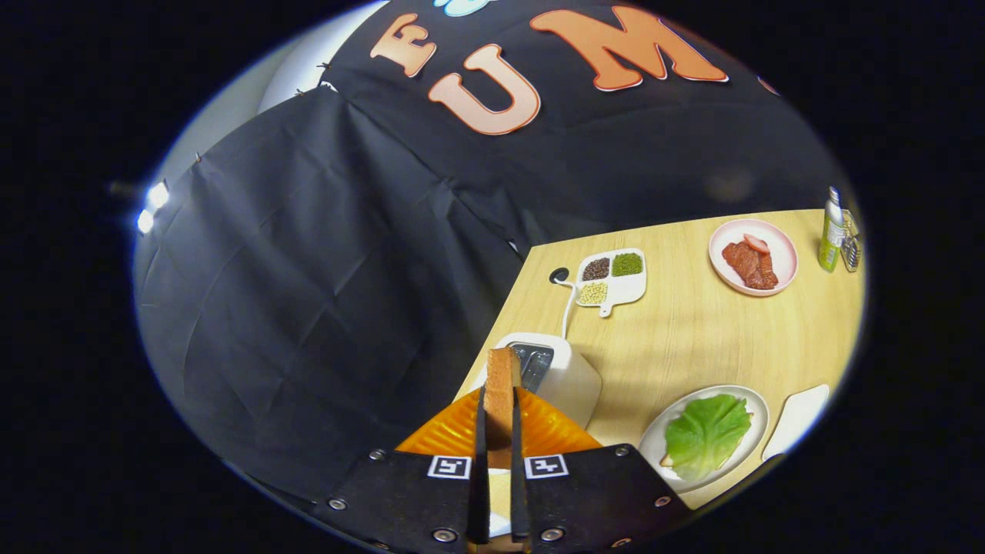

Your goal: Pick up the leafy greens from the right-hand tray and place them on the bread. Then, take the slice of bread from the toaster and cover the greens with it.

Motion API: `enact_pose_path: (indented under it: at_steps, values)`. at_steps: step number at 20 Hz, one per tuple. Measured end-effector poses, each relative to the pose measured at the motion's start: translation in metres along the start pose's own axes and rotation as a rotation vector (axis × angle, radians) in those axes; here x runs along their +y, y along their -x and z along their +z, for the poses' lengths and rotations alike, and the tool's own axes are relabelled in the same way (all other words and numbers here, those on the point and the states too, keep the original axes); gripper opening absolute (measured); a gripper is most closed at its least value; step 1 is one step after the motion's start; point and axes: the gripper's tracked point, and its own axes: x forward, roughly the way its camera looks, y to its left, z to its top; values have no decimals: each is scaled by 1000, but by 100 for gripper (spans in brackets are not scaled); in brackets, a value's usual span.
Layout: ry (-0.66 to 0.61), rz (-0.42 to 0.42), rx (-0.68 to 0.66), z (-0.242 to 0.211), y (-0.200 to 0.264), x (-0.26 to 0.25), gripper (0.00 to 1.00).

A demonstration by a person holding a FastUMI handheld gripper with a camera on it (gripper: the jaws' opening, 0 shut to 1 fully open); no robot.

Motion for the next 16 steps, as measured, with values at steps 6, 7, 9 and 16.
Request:
enact_pose_path:
  at_steps: [6, 7, 9, 16]
  values:
    - [-64, -35, -34, -11, 22, -51, 11]
    - [-76, -33, -35, -14, 25, -58, 11]
    - [-89, -34, -41, -22, 24, -72, 11]
    - [-141, -55, -20, -49, 29, -126, 11]
